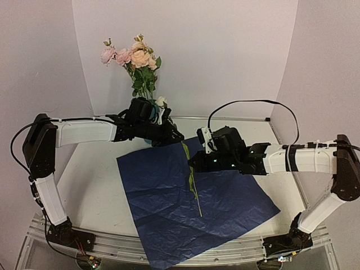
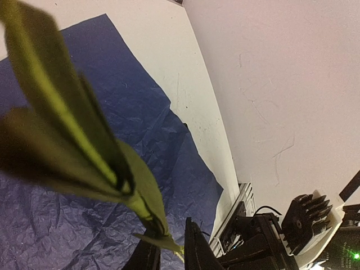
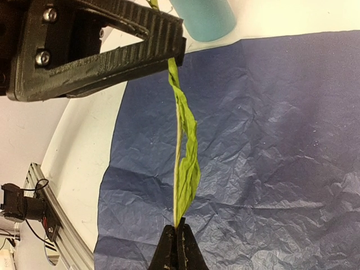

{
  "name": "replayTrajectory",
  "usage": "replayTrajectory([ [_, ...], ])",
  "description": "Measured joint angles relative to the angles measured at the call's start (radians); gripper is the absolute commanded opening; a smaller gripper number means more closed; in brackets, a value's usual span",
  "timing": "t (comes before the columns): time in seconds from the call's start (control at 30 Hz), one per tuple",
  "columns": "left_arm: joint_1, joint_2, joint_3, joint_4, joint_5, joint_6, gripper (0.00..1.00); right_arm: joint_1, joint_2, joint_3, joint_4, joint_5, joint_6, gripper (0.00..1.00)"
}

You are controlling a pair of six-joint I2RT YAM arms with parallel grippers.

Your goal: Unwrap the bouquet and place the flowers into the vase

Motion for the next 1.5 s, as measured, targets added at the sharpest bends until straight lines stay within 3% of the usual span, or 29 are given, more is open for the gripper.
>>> replayTrajectory([
  [0.27,0.0,0.0,0.0,0.0,0.004,0.003,0.01,0.013,-0.001,0.0,0.017,-0.031,-0.035,0.0],
  [0.77,-0.001,0.001,0.0,-0.001,0.025,0.019,0.0,0.033,-0.01,-0.009,0.031,-0.042,-0.124,0.0],
  [0.93,-0.001,0.012,0.008,0.0,0.034,0.019,0.0,0.034,-0.01,-0.009,0.03,-0.043,-0.132,0.25],
  [1.0,-0.001,0.017,0.01,0.0,0.033,0.019,0.0,0.038,-0.01,-0.009,0.028,-0.031,-0.123,0.43],
  [1.1,0.0,0.017,0.011,0.0,0.026,0.028,0.0,0.048,-0.016,-0.023,0.026,0.028,-0.103,0.5],
  [1.3,0.001,0.013,0.012,-0.017,-0.03,0.103,0.0,0.052,-0.068,-0.08,0.013,0.142,-0.07,0.81],
  [1.5,0.001,-0.026,0.025,-0.106,-0.187,0.223,0.0,0.052,-0.16,-0.124,0.012,0.229,-0.051,0.84],
])
